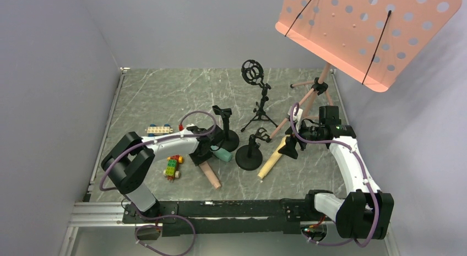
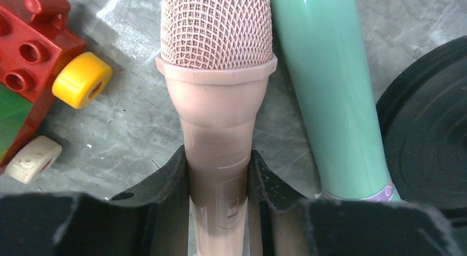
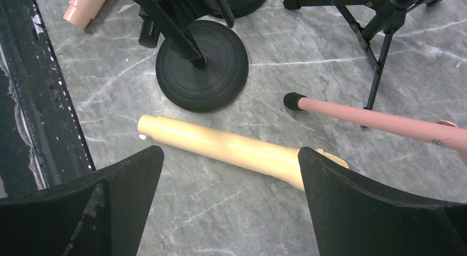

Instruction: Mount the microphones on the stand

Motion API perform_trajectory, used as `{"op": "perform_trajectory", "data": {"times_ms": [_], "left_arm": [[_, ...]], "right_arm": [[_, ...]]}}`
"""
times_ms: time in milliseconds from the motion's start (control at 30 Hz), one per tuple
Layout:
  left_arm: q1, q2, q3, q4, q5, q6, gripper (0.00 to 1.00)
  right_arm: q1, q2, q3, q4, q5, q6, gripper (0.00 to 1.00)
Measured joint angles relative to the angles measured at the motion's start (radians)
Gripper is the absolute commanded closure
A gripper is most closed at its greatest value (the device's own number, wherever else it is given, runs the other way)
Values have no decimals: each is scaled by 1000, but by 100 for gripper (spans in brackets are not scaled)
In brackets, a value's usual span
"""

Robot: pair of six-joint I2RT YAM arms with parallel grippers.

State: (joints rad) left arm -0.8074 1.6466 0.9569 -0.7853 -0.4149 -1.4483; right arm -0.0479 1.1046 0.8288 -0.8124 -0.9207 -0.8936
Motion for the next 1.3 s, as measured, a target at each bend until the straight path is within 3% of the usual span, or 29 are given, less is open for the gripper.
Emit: {"op": "perform_trajectory", "data": {"times_ms": [167,433,733,1033,1300], "left_arm": [[-1,-60,-43,6,-8,24,100],[-39,-390,-55,-10,-78,160,100],[-39,-683,-160,199,-37,552,100],[-39,-999,-362,623,257,1064,100],[-39,-901,-330,949,584,1345,100]], "right_arm": [[0,0,0,-1,0,0,0],[0,0,0,-2,-2,-1,0],[0,2,0,-3,-9,-5,0],[0,29,0,-11,-28,-7,0],[0,19,14,-46,-48,-22,0]]}}
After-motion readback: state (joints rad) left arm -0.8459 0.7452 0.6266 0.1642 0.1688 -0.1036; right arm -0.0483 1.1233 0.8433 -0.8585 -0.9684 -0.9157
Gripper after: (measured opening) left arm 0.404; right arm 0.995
